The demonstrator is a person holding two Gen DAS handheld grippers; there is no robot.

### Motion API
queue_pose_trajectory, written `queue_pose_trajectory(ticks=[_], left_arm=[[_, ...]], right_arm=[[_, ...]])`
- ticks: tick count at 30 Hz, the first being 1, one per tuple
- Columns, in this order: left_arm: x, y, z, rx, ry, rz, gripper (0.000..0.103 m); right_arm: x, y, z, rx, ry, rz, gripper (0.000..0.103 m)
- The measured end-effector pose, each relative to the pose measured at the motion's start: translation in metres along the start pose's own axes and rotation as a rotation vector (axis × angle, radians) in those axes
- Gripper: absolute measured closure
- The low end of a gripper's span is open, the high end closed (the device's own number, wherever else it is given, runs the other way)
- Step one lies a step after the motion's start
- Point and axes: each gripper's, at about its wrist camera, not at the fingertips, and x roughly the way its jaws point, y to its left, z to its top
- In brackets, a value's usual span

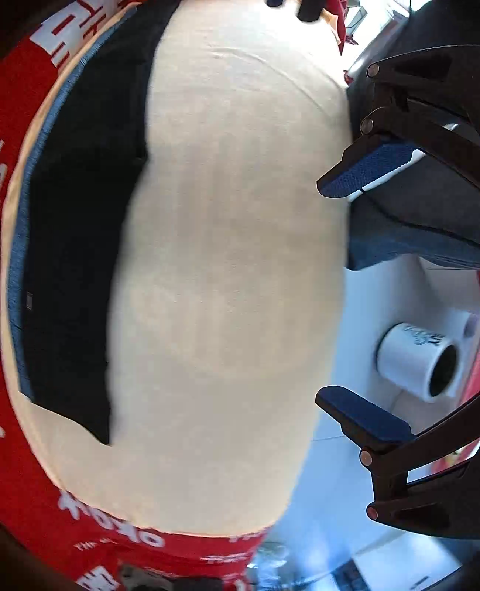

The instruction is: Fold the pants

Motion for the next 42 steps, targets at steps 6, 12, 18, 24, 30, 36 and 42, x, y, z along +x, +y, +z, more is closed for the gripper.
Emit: queue_pose_trajectory(ticks=[6,12,18,24,30,36,42], left_arm=[[-0.006,0.002,0.003,-0.021,-0.015,0.032,0.000],[-0.012,0.001,0.009,-0.046,-0.031,0.027,0.000],[-0.016,0.006,0.007,-0.037,-0.032,0.035,0.000],[-0.021,0.005,0.004,-0.027,-0.038,0.038,0.000],[-0.024,0.003,0.004,-0.005,-0.049,0.043,0.000],[-0.023,0.005,0.004,0.003,-0.050,0.046,0.000],[-0.023,0.004,0.005,0.008,-0.051,0.050,0.000]], right_arm=[[-0.011,-0.004,0.007,-0.056,0.016,-0.026,0.019],[-0.009,0.006,0.014,-0.083,0.031,-0.027,0.019],[-0.009,0.013,0.015,-0.106,0.034,-0.028,0.019],[-0.006,0.015,0.014,-0.107,0.032,-0.023,0.019],[-0.007,0.015,0.011,-0.106,0.025,-0.022,0.019],[-0.008,0.014,0.009,-0.101,0.017,-0.019,0.019],[-0.008,0.012,0.007,-0.096,0.015,-0.015,0.019]])
